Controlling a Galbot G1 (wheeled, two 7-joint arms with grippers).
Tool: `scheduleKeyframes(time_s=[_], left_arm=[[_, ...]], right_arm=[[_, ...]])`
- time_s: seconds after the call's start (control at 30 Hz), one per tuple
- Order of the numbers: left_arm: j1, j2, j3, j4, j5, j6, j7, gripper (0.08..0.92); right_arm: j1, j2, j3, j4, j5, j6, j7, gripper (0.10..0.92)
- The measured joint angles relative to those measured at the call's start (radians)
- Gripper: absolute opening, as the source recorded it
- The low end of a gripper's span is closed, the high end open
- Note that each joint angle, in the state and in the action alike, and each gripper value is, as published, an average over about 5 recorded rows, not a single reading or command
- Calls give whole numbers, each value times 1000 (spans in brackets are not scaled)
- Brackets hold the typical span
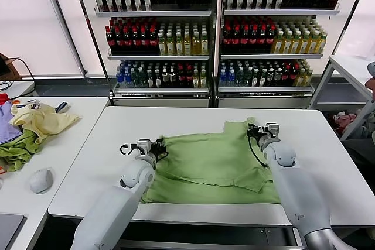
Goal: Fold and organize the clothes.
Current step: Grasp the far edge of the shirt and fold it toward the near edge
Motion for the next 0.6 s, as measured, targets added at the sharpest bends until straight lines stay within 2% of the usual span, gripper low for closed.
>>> scheduleKeyframes(time_s=[0.6], left_arm=[[212, 114, -105, -349, -47, -18, 20, 100]], right_arm=[[-376, -46, 211, 476, 14, -10, 2, 117]])
